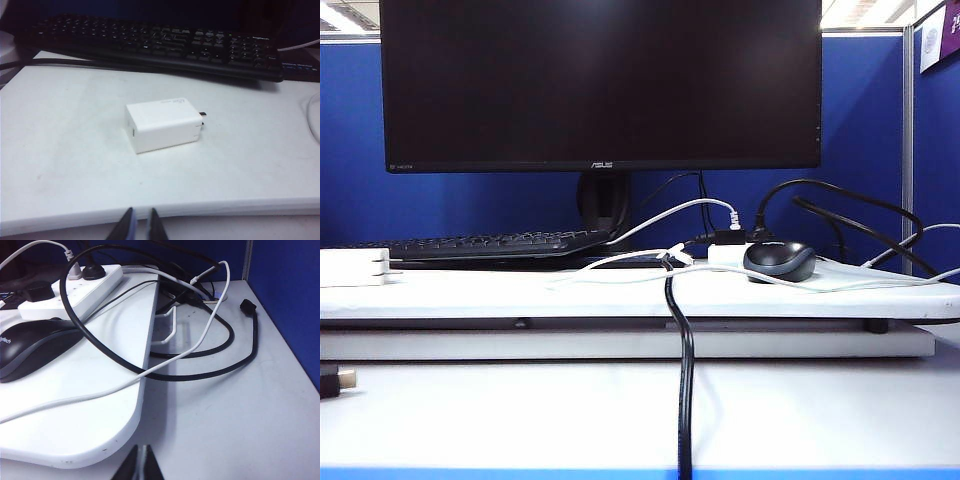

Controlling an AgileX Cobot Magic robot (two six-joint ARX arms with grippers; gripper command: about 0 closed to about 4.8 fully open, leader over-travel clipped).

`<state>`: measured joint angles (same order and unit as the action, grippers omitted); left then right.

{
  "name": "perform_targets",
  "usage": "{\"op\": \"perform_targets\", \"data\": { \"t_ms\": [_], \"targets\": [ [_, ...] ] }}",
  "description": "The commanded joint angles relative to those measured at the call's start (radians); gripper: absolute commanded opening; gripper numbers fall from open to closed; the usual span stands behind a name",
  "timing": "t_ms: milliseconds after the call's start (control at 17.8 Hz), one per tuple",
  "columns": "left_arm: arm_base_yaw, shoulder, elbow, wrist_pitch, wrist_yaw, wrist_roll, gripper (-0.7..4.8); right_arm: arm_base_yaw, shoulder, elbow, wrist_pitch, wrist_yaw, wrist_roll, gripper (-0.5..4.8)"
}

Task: Pick up the Type-C charging cable and the charging base, insert one end of the Type-C charger into the corresponding slot on the base, and finally place the plugged-in charger back on the table.

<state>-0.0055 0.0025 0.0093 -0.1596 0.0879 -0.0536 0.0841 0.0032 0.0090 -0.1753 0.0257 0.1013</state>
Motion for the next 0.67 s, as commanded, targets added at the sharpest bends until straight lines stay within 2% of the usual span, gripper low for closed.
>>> {"op": "perform_targets", "data": {
  "t_ms": [56,224,561,617,673],
  "targets": [
    [0.0,-0.002,-0.001,-0.011,0.014,0.023,-0.07,0.0,-0.001,-0.007,0.0,-0.007,0.005,-0.01],
    [0.0,-0.001,-0.001,-0.011,0.014,0.054,-0.07,0.0,-0.001,-0.007,0.0,-0.008,0.006,-0.01],
    [0.0,-0.002,-0.001,-0.011,0.014,0.048,-0.06,0.0,-0.001,-0.007,0.001,-0.009,0.005,-0.01],
    [0.0,-0.002,-0.001,-0.011,0.014,0.009,-0.06,0.0,-0.001,-0.007,0.006,-0.009,0.008,-0.01],
    [0.0,-0.002,-0.001,-0.01,0.014,-0.088,-0.06,0.0,-0.001,-0.006,0.033,-0.001,0.055,-0.01]
  ]
}}
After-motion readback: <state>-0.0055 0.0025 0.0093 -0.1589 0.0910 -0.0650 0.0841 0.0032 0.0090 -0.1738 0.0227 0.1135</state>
